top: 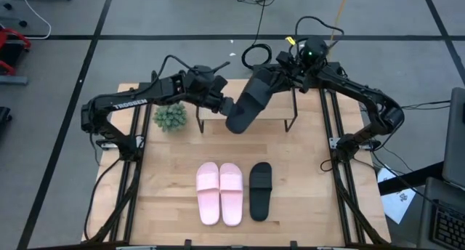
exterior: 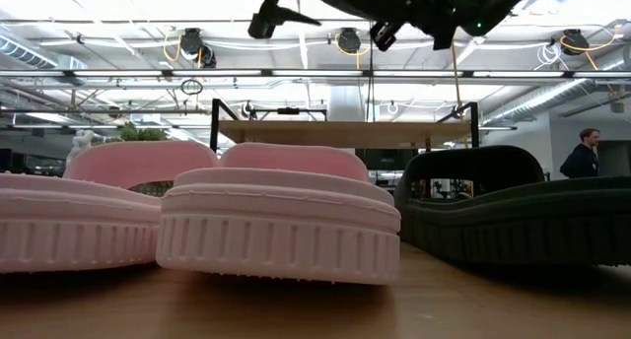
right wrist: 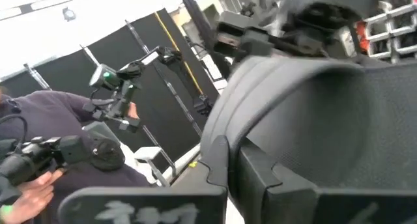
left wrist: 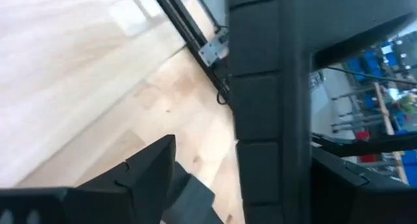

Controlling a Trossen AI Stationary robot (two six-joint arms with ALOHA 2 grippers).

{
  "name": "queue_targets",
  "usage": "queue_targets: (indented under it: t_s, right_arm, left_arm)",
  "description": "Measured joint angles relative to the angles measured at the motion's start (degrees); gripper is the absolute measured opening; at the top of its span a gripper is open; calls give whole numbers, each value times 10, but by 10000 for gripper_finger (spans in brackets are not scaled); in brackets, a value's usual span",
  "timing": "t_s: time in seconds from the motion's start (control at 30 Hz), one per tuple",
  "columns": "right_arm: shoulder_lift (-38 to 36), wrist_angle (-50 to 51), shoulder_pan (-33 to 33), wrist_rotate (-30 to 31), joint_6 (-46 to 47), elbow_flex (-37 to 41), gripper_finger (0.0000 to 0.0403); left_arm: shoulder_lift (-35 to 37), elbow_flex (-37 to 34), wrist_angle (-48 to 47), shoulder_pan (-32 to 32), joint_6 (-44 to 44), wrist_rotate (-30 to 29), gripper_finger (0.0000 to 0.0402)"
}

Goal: Pick and place slides into the shelf
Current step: Put the right black slipper on the shelf

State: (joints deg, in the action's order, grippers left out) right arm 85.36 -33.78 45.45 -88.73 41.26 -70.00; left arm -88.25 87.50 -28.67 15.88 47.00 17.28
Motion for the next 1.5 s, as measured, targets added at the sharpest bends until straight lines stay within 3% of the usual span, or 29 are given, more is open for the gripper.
queue_targets:
  t_s: [0.43, 0.53, 0.8, 1.33, 1.5]
  right_arm:
    - [-13, 4, -4, -15, 3, 0, 2]
    - [-12, 6, -6, -16, 3, 0, 2]
    - [-14, 4, -7, -24, 5, 0, 2]
    - [-13, 4, 11, -11, 9, 0, 8]
    - [-15, 8, 20, 0, 18, 0, 28]
  left_arm:
    - [-14, 0, 52, 12, 15, 49, 264]
    - [-28, 0, 56, 10, 16, 77, 221]
    - [-59, 0, 122, 9, 15, 144, 52]
    - [-56, 0, 135, 23, 1, 146, 51]
    - [-50, 0, 109, 36, -9, 153, 51]
